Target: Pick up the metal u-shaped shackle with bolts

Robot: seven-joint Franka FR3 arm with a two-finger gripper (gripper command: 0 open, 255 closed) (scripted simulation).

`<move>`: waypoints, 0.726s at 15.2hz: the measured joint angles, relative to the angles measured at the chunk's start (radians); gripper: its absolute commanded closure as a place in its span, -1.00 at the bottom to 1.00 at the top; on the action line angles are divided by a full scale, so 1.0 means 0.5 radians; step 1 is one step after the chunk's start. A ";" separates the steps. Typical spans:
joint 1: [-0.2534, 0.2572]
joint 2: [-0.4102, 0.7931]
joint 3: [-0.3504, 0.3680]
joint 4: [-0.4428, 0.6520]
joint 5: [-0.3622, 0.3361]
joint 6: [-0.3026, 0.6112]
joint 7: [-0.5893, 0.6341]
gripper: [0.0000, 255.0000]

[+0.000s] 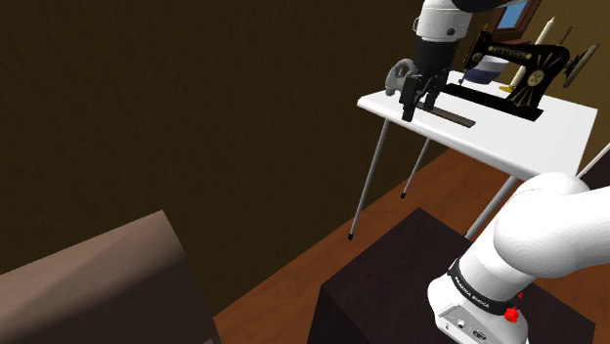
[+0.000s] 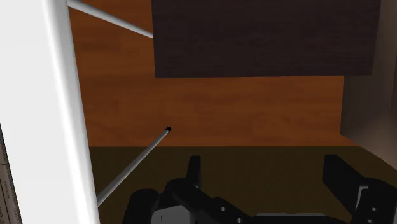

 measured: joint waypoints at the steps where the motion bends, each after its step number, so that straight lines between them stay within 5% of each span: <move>1: 0.000 0.000 0.000 0.000 0.000 0.000 0.000 -1.00; 11: -0.097 0.493 -0.293 0.382 -0.108 0.247 -0.241 -1.00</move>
